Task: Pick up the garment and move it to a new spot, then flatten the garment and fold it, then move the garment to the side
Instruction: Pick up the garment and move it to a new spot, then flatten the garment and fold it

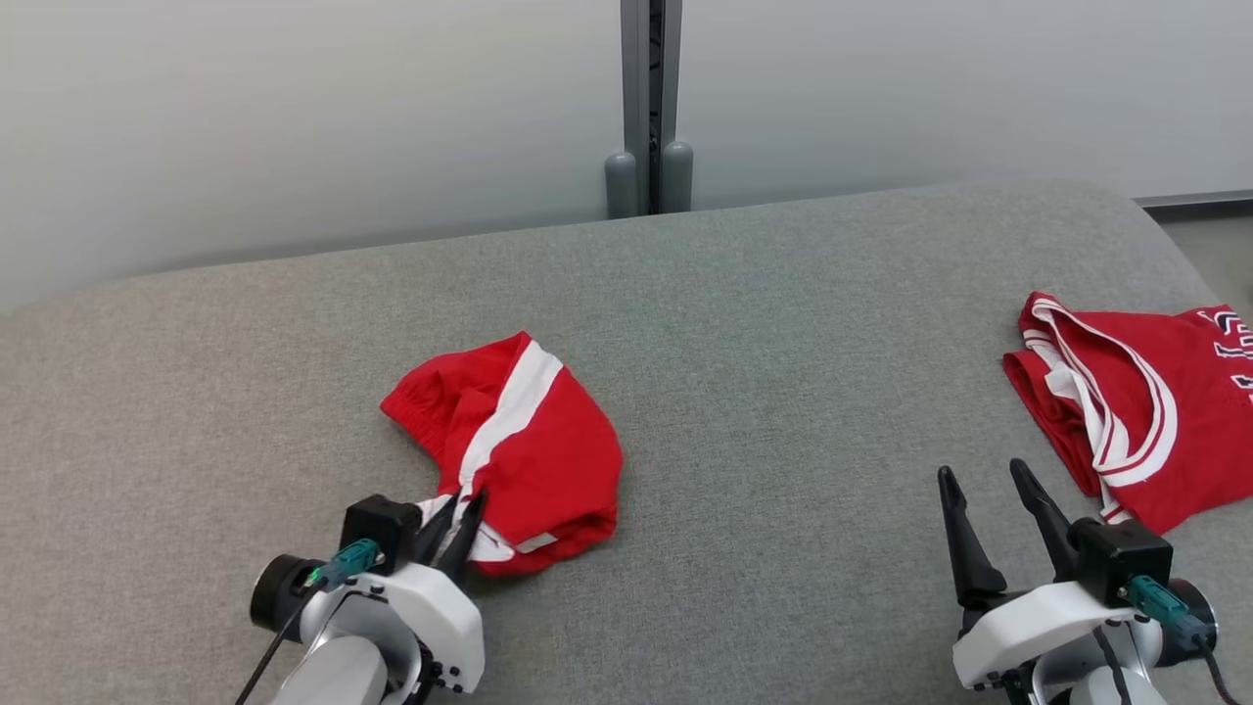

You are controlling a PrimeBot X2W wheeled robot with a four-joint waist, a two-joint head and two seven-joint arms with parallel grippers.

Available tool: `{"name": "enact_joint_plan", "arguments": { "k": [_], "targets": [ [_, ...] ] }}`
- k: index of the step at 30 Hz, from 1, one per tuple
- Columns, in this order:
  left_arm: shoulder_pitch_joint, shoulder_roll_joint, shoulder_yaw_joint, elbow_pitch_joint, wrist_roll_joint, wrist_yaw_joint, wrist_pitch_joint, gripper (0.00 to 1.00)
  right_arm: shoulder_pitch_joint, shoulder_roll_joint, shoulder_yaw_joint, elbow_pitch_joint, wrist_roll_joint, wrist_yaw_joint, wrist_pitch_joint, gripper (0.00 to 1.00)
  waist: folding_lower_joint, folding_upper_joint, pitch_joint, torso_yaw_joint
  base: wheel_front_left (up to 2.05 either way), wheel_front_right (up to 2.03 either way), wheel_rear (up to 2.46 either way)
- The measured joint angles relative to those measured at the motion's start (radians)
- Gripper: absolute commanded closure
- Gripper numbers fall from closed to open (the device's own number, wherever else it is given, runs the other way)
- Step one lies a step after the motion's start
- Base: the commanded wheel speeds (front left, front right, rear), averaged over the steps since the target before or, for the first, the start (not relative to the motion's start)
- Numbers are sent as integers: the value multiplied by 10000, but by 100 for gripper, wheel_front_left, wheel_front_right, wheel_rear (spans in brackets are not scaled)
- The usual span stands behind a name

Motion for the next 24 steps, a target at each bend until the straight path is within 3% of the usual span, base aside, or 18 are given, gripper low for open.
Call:
{"name": "enact_joint_plan", "arguments": {
  "k": [1, 2, 8, 13, 24],
  "targets": [
    [84, 81, 113, -59, 23, 117, 0, 51, 45, 2, 4, 15, 2, 0, 2, 0, 0, 0, -67, 4, 0, 0, 0],
    [169, 150, 272, -173, 23, 253, 0, 0, 81, 4, 15, 19, 4, 0, 2, 0, 0, 0, -122, 5, 0, 0, 0],
    [1150, 431, 1570, -1507, 180, 1260, -2, 0, 88, 4, 165, -31, 63, 0, 0, 0, 0, 0, -300, -103, 0, 0, 0],
    [2395, 380, 2731, -2744, 633, 1778, -2, 0, 95, 2, 249, -63, 92, 0, 2, 0, 0, 0, -333, -216, 0, 0, 0],
    [4267, -134, 4669, -4263, 1916, 1906, -2, 0, 302, 2, 385, -69, -109, 0, 2, 0, 0, 0, -406, -128, 0, 0, 0]
  ]
}}
